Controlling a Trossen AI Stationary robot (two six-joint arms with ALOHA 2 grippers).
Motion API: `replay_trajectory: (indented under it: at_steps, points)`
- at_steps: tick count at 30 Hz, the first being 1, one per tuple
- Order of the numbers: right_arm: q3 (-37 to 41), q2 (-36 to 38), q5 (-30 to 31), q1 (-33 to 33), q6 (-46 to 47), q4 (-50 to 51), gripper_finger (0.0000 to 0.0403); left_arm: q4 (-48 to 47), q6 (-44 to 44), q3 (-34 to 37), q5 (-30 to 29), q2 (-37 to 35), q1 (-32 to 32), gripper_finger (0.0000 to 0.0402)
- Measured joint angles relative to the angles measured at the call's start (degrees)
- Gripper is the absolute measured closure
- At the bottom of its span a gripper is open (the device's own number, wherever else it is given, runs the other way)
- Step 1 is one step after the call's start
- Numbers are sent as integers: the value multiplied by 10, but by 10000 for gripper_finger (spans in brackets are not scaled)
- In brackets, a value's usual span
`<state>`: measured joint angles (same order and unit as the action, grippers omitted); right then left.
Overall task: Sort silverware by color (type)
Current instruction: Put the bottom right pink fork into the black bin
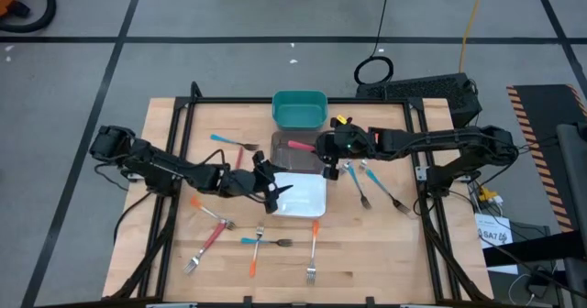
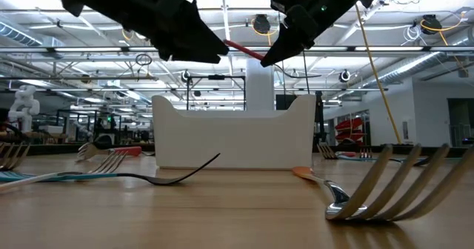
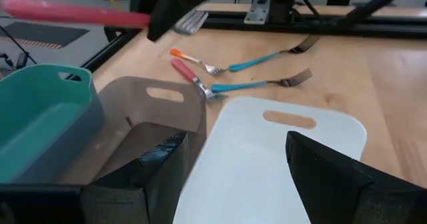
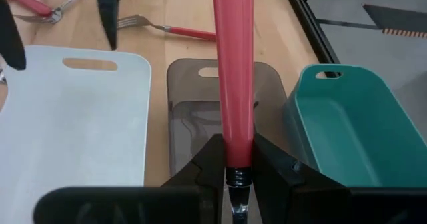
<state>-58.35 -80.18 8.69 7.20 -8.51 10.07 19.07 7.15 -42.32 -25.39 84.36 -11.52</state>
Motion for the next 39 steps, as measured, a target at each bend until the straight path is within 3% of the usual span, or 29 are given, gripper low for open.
replay_trajectory:
  at_steps: [11, 17, 24, 29, 33, 36, 39]
  points:
    - [0, 0, 0, 0, -3, 11, 355, -58, 2, -40, 6, 0, 8, 149]
    - [0, 0, 0, 0, -1, 25, 355, -65, 4, -42, 52, 0, 6, 149]
    - [0, 0, 0, -1, 4, 44, 355, -70, -62, -42, 123, -23, 5, 149]
    - [0, 0, 0, -1, -6, 45, 355, -169, -129, -39, 124, -80, 2, 172]
    - [0, 0, 0, 8, -27, 22, 355, -212, -140, 1, 124, -145, 23, 213]
    - [0, 0, -1, 19, -43, -17, 355, -174, -128, 62, 123, -204, 41, 244]
    - [0, 0, -41, 36, -59, -62, 355, -108, -108, 137, 118, -261, 54, 266]
